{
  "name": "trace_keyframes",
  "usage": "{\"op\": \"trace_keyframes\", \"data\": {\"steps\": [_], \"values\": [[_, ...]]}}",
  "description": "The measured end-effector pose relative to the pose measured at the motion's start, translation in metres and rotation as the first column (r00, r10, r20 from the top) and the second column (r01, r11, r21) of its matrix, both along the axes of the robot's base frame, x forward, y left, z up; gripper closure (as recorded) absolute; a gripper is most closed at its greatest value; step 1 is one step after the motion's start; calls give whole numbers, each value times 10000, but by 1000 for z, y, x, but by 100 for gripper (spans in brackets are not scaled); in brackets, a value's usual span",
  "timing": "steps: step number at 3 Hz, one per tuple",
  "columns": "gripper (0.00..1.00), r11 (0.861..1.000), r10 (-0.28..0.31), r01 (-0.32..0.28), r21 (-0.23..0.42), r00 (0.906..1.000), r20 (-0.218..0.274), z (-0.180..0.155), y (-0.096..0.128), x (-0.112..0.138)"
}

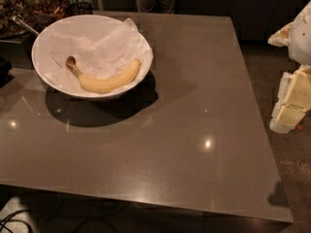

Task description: Pick banana from white bowl

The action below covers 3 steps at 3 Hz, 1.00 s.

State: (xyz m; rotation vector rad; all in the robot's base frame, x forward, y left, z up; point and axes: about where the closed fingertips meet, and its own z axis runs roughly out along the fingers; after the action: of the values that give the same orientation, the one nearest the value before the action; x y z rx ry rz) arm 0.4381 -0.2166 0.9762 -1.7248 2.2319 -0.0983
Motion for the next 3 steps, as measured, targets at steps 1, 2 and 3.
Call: {"op": "trace_keyframes", "data": {"steps": [1, 2, 3], "values": [[0, 10000, 26, -26, 0, 10000, 33, 1, 2, 0], [0, 9987, 151, -169, -489, 9992, -379, -1, 30, 2], [0, 9909, 608, -711, -1139, 9939, -915, -3, 79, 12]]}}
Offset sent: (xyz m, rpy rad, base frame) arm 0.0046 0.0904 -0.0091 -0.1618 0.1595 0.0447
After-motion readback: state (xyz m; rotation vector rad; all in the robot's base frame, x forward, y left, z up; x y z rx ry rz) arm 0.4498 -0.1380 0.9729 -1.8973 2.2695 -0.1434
